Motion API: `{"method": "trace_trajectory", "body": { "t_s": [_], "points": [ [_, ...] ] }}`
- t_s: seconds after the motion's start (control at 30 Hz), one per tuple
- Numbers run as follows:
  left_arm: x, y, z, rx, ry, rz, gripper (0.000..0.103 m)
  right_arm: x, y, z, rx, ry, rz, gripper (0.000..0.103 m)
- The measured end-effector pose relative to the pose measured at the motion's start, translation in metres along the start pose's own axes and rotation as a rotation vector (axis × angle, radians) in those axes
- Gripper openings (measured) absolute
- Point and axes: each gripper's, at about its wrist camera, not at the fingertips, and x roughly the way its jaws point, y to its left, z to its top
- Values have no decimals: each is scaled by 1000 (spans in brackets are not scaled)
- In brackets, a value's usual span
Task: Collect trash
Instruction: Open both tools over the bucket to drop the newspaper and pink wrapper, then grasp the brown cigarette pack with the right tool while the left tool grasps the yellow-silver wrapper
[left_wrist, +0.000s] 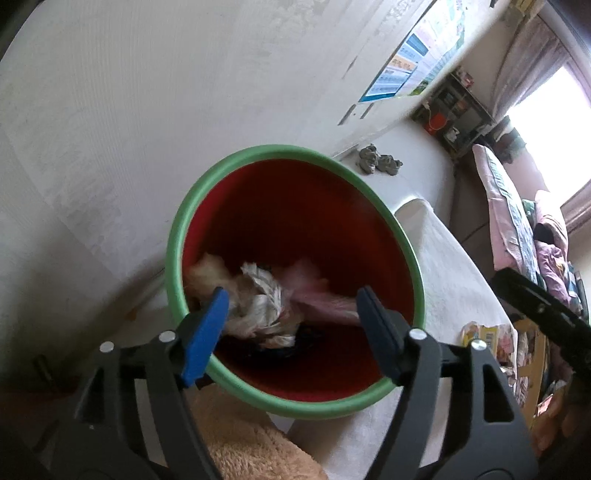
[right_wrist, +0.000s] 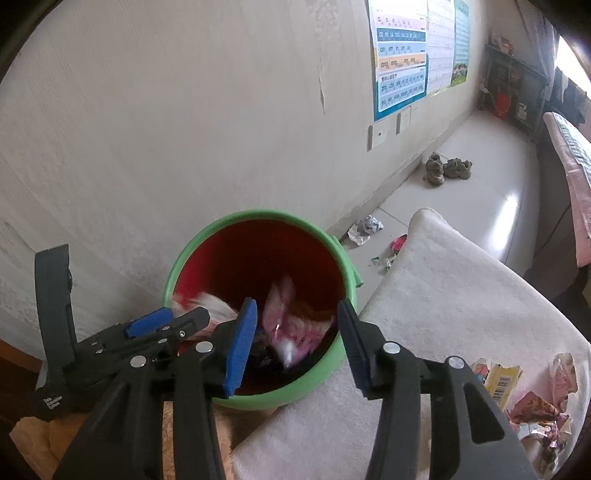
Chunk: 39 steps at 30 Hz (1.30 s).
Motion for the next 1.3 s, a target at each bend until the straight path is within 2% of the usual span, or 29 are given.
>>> {"method": "trace_trajectory", "body": {
  "t_s": [0.17,0.3,0.43,0.57,0.77,0.87,0.93,1.07,1.13,1.3],
  "points": [
    [-7,-9,-6,22,1,7,73,-18,-7,-6,15,-20,-4,47],
    [-20,-24,-14,65,-6,-14,76,-43,-21,-20,14,-48,-11,57],
    [-29,-43,-28,133,-1,-32,78,-80,-55,-51,63,-61,-28,59],
    [-29,-64,-46,174,35,-61,79,-118,-103,-97,145,-58,-110,60],
    [-22,-106,-81,266,106,-103,79,-148,-166,-185,269,65,-202,61],
    [-21,-127,-98,327,142,-134,79,-151,-178,-234,349,154,-179,61],
    [-18,-143,-112,379,166,-147,79,-148,-182,-266,415,209,-132,61],
    [-15,-168,-133,459,205,-169,79,-127,-168,-320,501,325,-59,61],
    [-16,-178,-143,492,216,-179,79,-118,-160,-327,496,354,-39,61],
    [-19,-193,-159,558,231,-213,82,-100,-157,-319,442,370,-75,57]
  ]
}}
